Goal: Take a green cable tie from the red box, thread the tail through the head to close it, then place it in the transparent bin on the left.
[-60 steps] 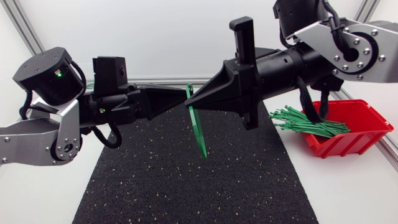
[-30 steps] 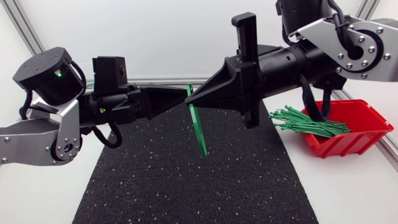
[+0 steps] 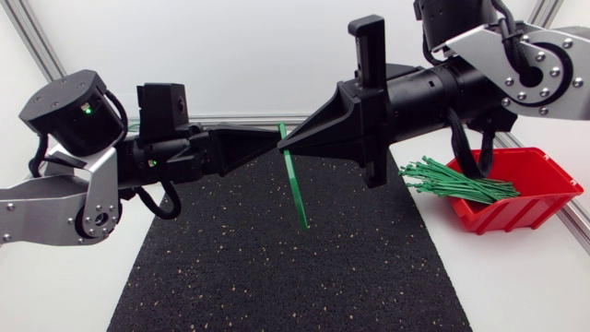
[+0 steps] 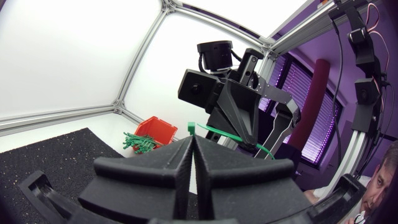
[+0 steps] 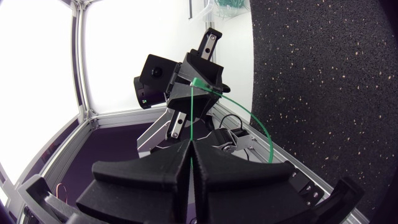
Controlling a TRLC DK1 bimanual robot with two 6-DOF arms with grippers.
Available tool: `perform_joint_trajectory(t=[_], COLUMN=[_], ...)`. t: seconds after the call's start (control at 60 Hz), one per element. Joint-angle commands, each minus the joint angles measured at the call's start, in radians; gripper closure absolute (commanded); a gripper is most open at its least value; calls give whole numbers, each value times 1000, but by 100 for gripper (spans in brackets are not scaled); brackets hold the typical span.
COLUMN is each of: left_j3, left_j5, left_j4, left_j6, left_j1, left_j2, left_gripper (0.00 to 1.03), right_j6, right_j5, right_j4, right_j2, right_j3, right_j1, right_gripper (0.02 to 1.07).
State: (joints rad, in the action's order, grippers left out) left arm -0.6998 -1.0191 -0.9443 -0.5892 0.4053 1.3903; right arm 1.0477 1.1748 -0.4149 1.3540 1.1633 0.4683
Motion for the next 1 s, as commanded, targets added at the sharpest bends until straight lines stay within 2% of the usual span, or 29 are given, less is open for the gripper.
perform_joint_trajectory(t=[0.0, 0.983], left_j3=[14, 5], left_j5=[1, 4], left_j4=[-21, -21], left_j6=[15, 14], left_j1=[1, 0], left_j2=[9, 13], left_gripper=[100, 100], right_j6=[18, 18], right_j5=[-1, -15], right_j4=[16, 37], right_j2=[7, 27], right_j3=[3, -36], right_j1=[-3, 12], right_gripper=[102, 102])
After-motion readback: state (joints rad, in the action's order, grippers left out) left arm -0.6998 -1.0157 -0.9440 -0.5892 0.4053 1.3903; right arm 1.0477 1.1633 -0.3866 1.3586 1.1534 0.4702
